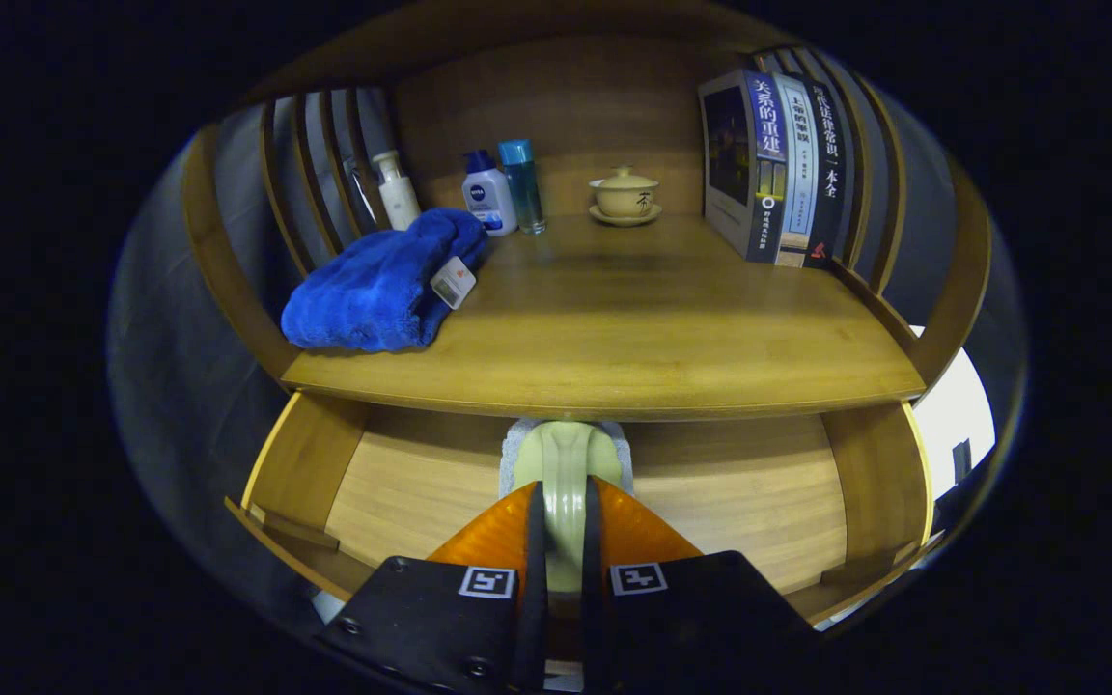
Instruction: Pull open the drawer, take out the items inside it, and place them on the countertop above the cabinet.
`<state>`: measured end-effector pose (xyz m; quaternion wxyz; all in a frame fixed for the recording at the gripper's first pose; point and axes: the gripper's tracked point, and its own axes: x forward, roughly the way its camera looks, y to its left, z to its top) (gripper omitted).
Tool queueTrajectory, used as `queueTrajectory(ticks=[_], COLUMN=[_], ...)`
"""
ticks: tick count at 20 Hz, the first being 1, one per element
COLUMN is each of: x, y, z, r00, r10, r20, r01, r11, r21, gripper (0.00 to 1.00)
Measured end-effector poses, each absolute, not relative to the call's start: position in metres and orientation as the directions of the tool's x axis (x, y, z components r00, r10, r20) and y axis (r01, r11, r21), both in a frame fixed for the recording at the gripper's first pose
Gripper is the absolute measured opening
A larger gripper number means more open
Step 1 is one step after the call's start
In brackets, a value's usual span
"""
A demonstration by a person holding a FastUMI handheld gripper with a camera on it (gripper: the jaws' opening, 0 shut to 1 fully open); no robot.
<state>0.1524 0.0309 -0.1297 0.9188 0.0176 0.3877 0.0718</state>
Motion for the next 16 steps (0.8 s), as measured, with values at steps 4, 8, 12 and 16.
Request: queueTrajectory(ticks=[4, 8, 12, 16], x=[0.137, 0.126, 0.139, 0.18], y=[0.032, 0.032, 0.033, 0.032], z=[-0.118, -0.104, -0.07, -0.031], r00=[0.712, 0.743, 0.797, 0.84], r10=[0.166, 0.182, 0.189, 0.16], r20=[-0.682, -0.644, -0.574, -0.519], r01=[-0.126, -0.133, -0.131, -0.115], r11=[0.986, 0.983, 0.981, 0.986], r21=[0.108, 0.124, 0.142, 0.117], gripper=[0.22, 0.22, 0.22, 0.22])
